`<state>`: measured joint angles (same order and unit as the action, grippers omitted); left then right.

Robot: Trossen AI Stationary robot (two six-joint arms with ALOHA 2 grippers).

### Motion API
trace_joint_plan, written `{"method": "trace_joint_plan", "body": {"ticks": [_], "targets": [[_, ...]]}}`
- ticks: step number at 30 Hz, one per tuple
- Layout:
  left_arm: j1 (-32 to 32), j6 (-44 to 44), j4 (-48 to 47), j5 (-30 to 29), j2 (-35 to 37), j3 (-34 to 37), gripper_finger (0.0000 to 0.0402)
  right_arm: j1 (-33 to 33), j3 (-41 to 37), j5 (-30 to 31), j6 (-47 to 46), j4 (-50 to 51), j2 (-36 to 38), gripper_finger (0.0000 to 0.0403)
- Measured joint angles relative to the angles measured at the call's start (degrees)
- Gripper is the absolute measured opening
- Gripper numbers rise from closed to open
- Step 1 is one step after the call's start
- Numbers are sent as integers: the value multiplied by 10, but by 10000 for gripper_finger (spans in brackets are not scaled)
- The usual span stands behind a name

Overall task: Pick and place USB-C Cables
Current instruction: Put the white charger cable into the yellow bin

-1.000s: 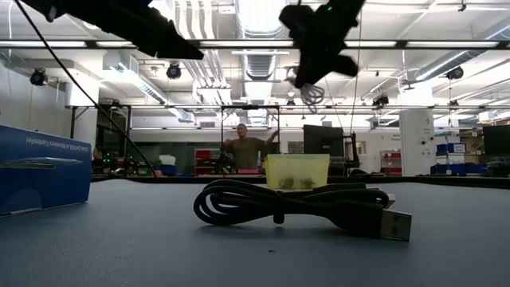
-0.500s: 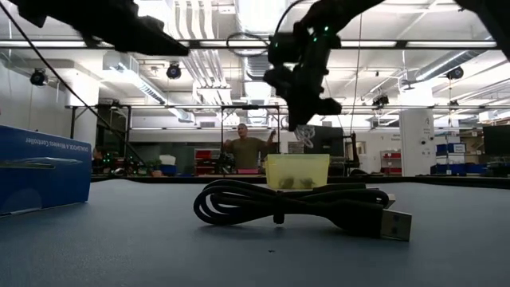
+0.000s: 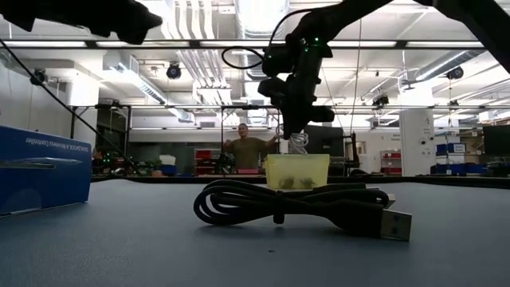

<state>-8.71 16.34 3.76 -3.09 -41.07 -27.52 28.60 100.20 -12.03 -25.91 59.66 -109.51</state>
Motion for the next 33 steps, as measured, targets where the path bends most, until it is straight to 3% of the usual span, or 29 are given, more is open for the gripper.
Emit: {"method": "trace_joint_plan", "body": {"ticks": [3, 16, 23, 28, 33], "targets": [[0, -8, 18, 0, 31, 5, 4, -1, 0, 0, -2, 3, 0, 29], [0, -38, 53, -3, 127, 39, 13, 11, -1, 1, -4, 3, -2, 29], [0, -38, 65, -4, 139, 43, 13, 46, -1, 4, -12, 0, -2, 29], [0, -36, 66, -5, 134, 43, 13, 54, -1, 44, -5, -4, -2, 29], [0, -34, 66, -36, 128, 43, 13, 62, -1, 45, -4, -21, -2, 29]]}}
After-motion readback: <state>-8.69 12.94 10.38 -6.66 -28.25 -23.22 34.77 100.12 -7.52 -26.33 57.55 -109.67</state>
